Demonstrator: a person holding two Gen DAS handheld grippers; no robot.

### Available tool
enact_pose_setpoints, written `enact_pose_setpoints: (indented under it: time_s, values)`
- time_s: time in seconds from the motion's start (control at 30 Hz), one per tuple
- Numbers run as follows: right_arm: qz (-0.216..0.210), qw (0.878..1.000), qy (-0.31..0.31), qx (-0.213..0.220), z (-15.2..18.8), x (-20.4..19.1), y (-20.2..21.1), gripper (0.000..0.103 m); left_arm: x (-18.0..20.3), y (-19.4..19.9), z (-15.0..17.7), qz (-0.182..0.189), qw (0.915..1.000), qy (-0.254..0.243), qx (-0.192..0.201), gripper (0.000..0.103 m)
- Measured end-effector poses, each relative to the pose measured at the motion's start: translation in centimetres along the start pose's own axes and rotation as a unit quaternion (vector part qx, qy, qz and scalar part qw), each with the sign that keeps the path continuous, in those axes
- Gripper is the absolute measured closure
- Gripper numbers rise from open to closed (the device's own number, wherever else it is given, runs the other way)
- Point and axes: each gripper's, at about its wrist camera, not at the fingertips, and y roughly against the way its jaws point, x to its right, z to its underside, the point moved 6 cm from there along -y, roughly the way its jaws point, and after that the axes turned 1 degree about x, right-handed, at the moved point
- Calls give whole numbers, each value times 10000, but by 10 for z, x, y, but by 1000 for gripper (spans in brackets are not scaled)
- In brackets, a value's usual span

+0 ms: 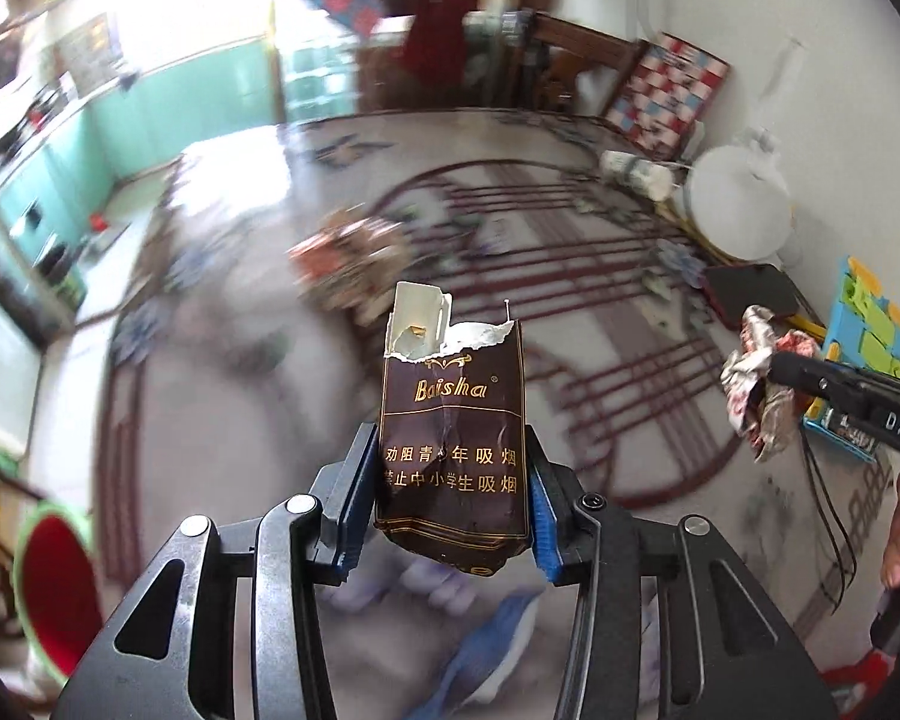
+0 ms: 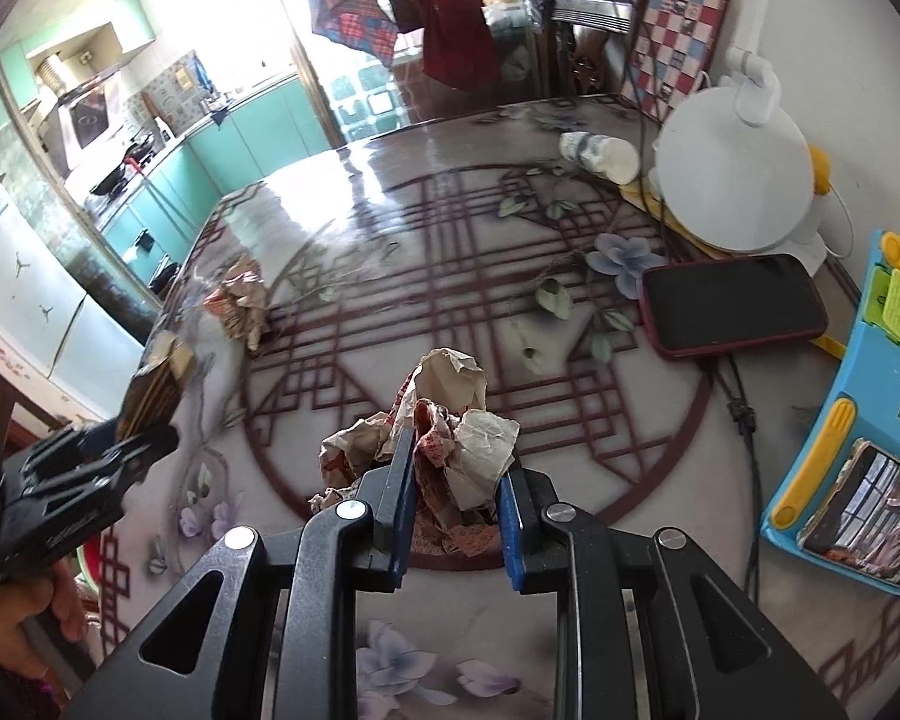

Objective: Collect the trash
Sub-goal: 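Carry the cigarette pack and brown paper in both grippers over the red bucket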

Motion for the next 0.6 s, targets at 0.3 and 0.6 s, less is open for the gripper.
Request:
enact_pose_setpoints:
  time_s: [0.3,0.6]
  values:
    - [-256,9979,587,-19,12,-89,-1,82,-110,36,61,-652,9922,1053,-102,60]
    - [-651,9909,1170,-152,41,-201,-11,82,-194,70,106,-998,9835,1508,-69,59]
